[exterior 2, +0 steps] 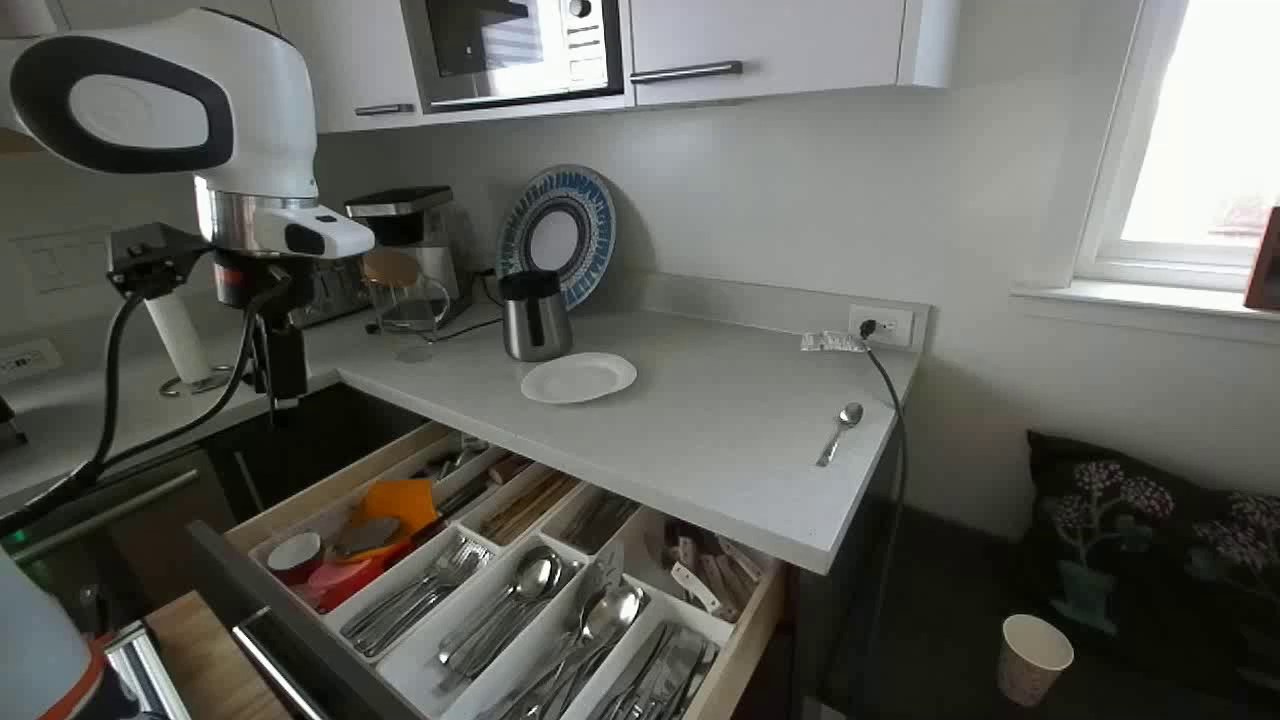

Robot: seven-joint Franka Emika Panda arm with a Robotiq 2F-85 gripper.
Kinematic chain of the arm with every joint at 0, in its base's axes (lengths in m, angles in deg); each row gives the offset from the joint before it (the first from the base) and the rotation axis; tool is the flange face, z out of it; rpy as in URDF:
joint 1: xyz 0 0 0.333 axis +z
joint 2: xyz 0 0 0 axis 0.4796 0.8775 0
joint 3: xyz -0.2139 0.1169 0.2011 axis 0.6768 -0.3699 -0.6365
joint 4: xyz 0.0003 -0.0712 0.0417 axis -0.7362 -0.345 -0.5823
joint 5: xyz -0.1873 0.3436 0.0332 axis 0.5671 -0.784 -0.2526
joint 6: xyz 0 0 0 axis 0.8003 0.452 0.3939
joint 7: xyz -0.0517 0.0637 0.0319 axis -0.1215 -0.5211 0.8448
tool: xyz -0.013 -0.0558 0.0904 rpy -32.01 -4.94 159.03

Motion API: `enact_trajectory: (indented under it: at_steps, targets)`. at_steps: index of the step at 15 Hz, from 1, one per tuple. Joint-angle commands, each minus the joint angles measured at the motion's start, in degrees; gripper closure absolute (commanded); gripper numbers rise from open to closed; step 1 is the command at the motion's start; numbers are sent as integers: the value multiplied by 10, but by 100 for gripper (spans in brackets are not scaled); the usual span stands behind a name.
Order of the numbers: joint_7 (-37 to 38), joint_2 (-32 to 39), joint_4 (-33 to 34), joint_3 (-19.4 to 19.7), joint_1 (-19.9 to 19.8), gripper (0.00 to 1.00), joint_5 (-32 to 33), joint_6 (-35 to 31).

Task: Pick up the orange mat from the drawer and put it on the kitchen counter, move the white plate on the kitchen counter a little to the left

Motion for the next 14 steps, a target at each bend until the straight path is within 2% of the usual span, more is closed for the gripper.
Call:
enact_trajectory:
  at_steps: [1,9,12,14]
  targets:
    - [-3,1,1,-4,-5,0,-2,1]
    - [-3,1,1,-4,-5,0,-2,1]
    - [42,66,31,-62,30,0,-46,-38]
    - [8,99,37,-85,61,0,-55,-81]
